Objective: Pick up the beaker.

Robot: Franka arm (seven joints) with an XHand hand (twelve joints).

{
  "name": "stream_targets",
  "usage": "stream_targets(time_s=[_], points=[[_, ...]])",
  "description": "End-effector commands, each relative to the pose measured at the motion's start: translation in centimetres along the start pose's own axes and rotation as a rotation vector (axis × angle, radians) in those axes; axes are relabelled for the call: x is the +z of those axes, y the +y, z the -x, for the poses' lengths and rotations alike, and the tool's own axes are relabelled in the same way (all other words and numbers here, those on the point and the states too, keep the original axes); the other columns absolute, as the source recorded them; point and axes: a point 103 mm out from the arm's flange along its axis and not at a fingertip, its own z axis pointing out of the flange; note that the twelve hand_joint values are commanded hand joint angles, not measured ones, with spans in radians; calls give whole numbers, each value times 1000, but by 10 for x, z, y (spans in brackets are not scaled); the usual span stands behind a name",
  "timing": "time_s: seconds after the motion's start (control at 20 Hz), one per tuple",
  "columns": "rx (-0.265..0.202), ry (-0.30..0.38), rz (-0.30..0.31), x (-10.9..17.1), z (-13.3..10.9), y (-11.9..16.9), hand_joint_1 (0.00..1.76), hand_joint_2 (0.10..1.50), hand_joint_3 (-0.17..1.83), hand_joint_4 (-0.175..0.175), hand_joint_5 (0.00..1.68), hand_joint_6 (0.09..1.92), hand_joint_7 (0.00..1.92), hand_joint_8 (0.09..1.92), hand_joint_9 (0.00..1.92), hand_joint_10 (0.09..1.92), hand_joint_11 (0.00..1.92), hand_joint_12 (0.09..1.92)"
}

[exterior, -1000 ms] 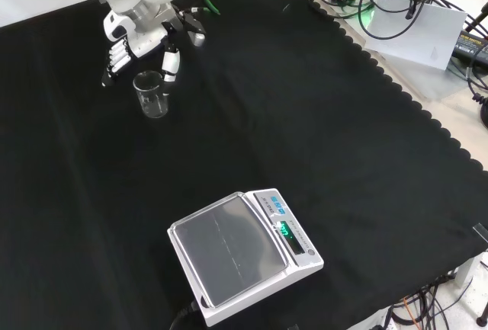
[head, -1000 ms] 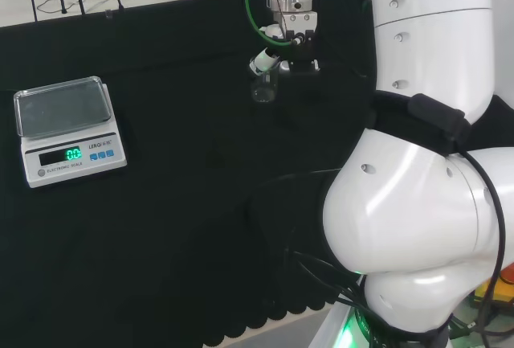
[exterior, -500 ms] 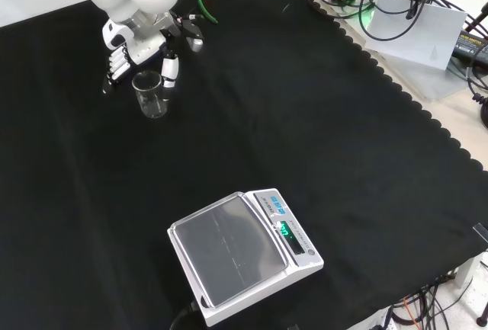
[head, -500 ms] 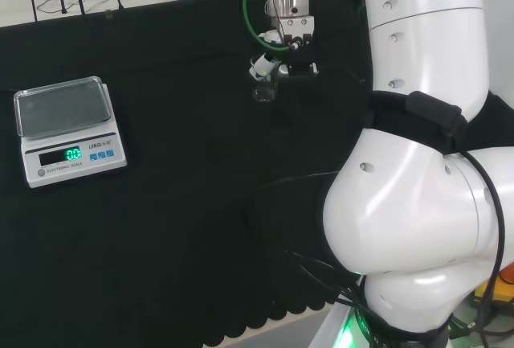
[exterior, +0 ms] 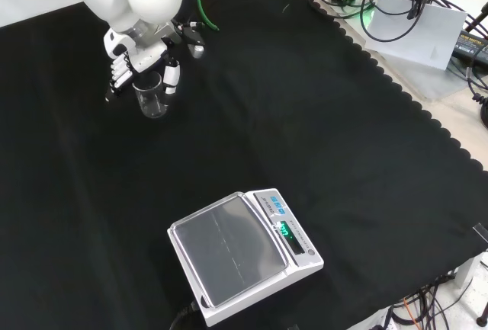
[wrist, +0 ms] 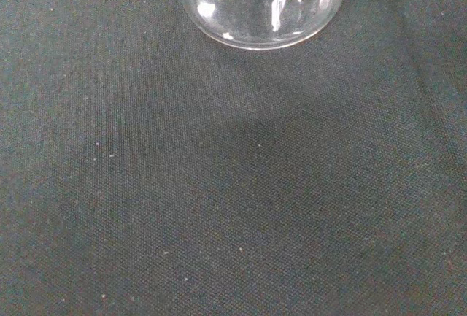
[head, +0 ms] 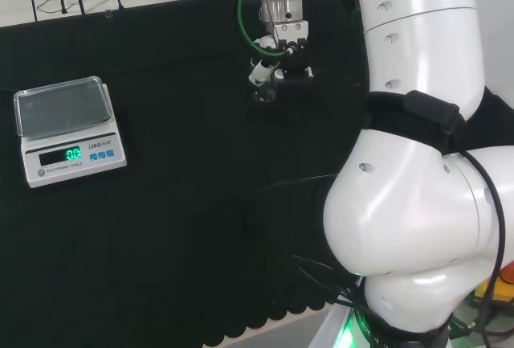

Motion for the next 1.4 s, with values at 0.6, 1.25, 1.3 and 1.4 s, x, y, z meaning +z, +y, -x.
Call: stream_targets(time_s=[0.6,1.25,1.3,1.4], points=[[8,14,77,12,-6,8,1099,1270,-116,-125,590,1474,535,1425,811,1241,956,1154],[-12,17,154,-48,-8,-11,1297,1331,-130,-104,603,1562,569,1576,853,1383,992,1123],[-14,13,167,-57,-8,-14,1303,1334,-152,-85,606,1562,581,1564,867,1364,992,1123],[-19,7,192,-72,-8,-21,1309,1336,-171,-70,611,1559,592,1552,878,1347,992,1123]])
